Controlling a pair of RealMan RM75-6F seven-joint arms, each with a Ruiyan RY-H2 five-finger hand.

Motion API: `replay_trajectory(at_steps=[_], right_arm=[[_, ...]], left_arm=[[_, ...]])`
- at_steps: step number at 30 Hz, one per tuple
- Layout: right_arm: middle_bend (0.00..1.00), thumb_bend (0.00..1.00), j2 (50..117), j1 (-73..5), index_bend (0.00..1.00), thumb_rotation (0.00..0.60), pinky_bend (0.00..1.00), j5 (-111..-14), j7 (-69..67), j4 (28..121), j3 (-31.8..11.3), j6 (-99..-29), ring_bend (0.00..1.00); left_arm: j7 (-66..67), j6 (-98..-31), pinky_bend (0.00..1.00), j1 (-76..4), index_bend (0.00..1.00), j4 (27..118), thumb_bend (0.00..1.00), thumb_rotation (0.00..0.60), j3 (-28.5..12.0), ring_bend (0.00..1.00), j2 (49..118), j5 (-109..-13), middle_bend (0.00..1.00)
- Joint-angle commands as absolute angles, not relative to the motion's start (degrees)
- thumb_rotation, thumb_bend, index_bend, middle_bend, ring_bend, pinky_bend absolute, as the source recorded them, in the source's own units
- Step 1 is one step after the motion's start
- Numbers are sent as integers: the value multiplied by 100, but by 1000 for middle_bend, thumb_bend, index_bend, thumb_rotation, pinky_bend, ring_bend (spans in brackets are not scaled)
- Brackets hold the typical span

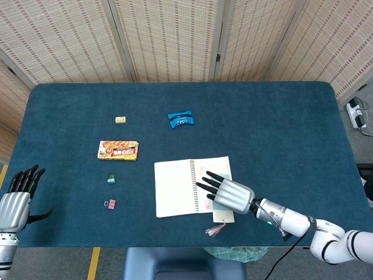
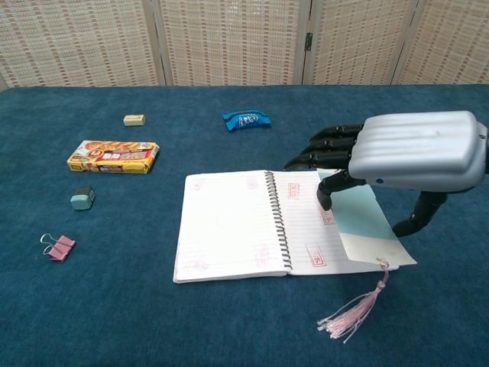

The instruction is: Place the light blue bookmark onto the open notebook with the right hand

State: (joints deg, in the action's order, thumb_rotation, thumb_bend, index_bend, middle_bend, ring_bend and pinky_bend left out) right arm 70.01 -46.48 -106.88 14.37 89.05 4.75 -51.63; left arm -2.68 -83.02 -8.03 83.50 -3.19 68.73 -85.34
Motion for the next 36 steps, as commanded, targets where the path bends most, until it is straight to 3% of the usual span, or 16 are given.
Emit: replay_trajectory(at_steps=[1, 14, 36], right_arm=[[48, 166, 7352, -4835, 526, 600, 0, -11013, 1372, 8315, 557, -5149, 55], [60, 166, 8230, -5241, 534, 600, 0, -11567, 776, 6930, 704, -5602, 60], [74, 168, 8825, -5297, 535, 600, 0, -11294, 873, 6136, 791, -5633, 61]], left_arm=[[-283, -8301, 12, -800, 0, 8341, 134, 600, -332, 0, 6873, -8509, 0], [-373, -8280, 12, -802, 0, 8306, 135, 600, -351, 0, 6864, -8452, 0], [-454, -8246, 12, -789, 0, 8338, 132, 600, -364, 0, 6802, -8381, 0]])
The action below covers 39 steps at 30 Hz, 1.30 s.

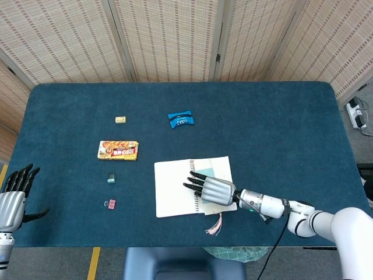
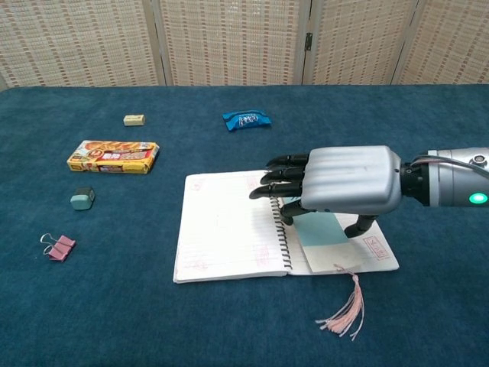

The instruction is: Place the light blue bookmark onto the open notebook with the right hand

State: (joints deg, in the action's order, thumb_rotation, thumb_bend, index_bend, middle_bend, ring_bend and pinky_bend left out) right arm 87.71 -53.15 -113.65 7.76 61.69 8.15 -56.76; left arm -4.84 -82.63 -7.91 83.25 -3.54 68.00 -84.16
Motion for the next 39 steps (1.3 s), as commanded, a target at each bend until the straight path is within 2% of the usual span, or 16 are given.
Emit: replay_trajectory(at_steps=[1, 14, 21, 39], right_arm=[[74, 167, 8852, -5288, 534, 600, 0, -11273, 940, 6123, 774, -5634, 61], [71, 175, 8886, -5227, 526, 600, 0, -11020, 1389, 6421, 721, -5513, 72], [64, 177, 8835, -5218, 450, 600, 0, -10968, 1482, 6496, 736, -5511, 73], [63, 176, 9053, -5303, 436, 600, 0, -11202, 1467, 5966, 863, -5790, 81]], left_arm=[[-430, -8243, 12, -789, 0, 8349, 131, 600, -373, 0, 6804, -8358, 0], [-515, -8271, 13, -752, 0, 8439, 123, 600, -452, 0, 6778, -8216, 0], [-521, -8319, 13, -734, 0, 8501, 122, 600, -452, 0, 6760, -8250, 0], [-548, -8312, 13, -743, 0, 8446, 121, 600, -446, 0, 6770, -8291, 0]])
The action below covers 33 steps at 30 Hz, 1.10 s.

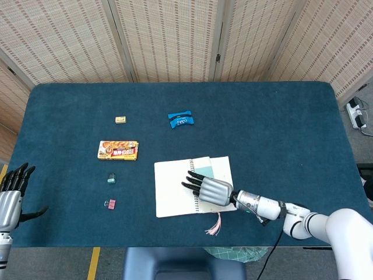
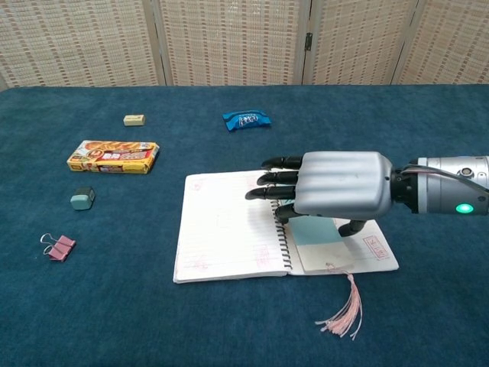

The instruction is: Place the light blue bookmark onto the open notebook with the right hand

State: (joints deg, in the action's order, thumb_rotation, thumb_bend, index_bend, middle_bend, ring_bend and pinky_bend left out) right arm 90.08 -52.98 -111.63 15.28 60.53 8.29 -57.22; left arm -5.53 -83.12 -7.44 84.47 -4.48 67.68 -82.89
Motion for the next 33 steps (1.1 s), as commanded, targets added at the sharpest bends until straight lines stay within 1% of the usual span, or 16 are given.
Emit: replay_trajectory(at_steps=[1, 11, 14, 16, 21, 33], right_arm=[[63, 176, 9067, -5303, 435, 600, 0, -11206, 1438, 5936, 871, -5808, 81], [64, 174, 9126, -5296, 435, 600, 0, -11206, 1305, 5859, 922, -5926, 82], [63, 173, 9111, -5304, 413, 600, 0, -11199, 1347, 5902, 935, -5894, 82], [61, 174, 9096, -5305, 374, 600, 0, -11186, 1383, 5942, 933, -5881, 82], [59, 174, 9065, -5305, 335, 600, 0, -11138, 1461, 6021, 916, -5835, 79], [49, 175, 8935, -5270, 318, 600, 0, -11071, 1633, 6166, 900, -5823, 76]], left_arm=[[-542, -8310, 13, -744, 0, 8444, 121, 600, -445, 0, 6772, -8290, 0], [-497, -8244, 13, -755, 0, 8447, 120, 600, -448, 0, 6779, -8232, 0], [-492, -8222, 13, -755, 0, 8491, 121, 600, -450, 0, 6756, -8212, 0], [-500, -8244, 14, -753, 0, 8494, 121, 600, -453, 0, 6755, -8229, 0], [-521, -8256, 13, -748, 0, 8487, 121, 600, -450, 0, 6751, -8243, 0], [-552, -8293, 13, -740, 0, 8473, 120, 600, -453, 0, 6751, -8271, 0]])
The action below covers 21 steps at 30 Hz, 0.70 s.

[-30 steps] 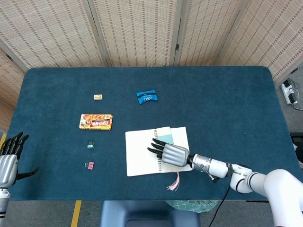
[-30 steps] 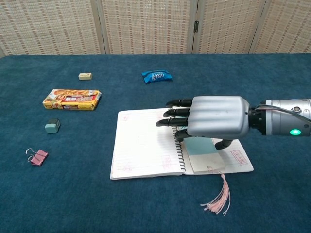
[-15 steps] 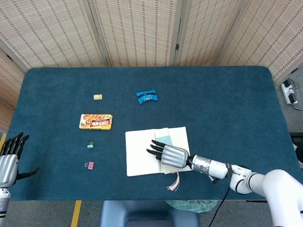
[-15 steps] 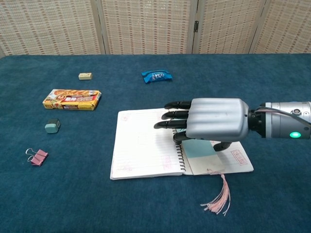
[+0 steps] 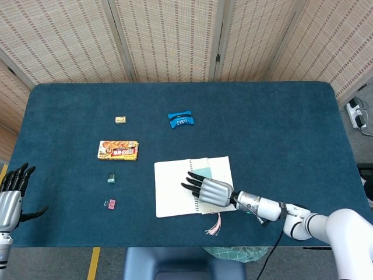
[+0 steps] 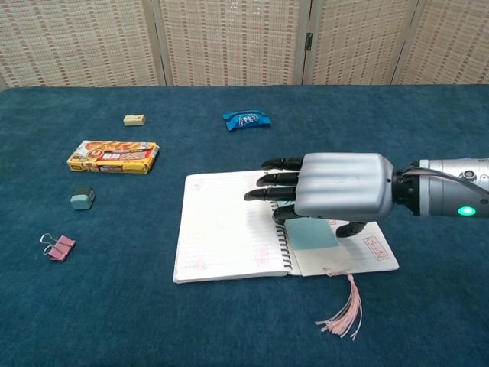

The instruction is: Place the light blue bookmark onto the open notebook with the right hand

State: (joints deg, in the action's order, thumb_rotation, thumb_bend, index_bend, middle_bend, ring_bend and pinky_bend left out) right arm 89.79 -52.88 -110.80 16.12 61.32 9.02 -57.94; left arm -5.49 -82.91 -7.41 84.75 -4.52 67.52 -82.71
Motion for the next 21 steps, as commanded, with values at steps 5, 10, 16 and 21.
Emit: replay_trajectory(at_steps=[5, 10, 16, 21], right_arm=[[28, 174, 8715, -5127, 270, 600, 0, -10805, 1629, 6439, 814, -5828, 61], [2, 172, 8399, -4963, 210, 600, 0, -10464, 1672, 6889, 592, -5957, 48], [0, 56, 7542, -4081, 46, 600, 76, -9066, 1164, 8438, 273, -6357, 36], [0, 0, 6812, -2702, 0, 600, 195, -8245, 1005, 9404, 354, -7801, 33]], left_arm=[[-560, -8280, 13, -744, 0, 8460, 121, 600, -458, 0, 6752, -8260, 0], [-539, -8294, 13, -742, 0, 8474, 122, 600, -455, 0, 6756, -8273, 0], [-635, -8433, 13, -714, 0, 8448, 122, 600, -460, 0, 6747, -8379, 0], [-787, -8602, 13, -719, 0, 8293, 126, 600, -440, 0, 6790, -8607, 0]])
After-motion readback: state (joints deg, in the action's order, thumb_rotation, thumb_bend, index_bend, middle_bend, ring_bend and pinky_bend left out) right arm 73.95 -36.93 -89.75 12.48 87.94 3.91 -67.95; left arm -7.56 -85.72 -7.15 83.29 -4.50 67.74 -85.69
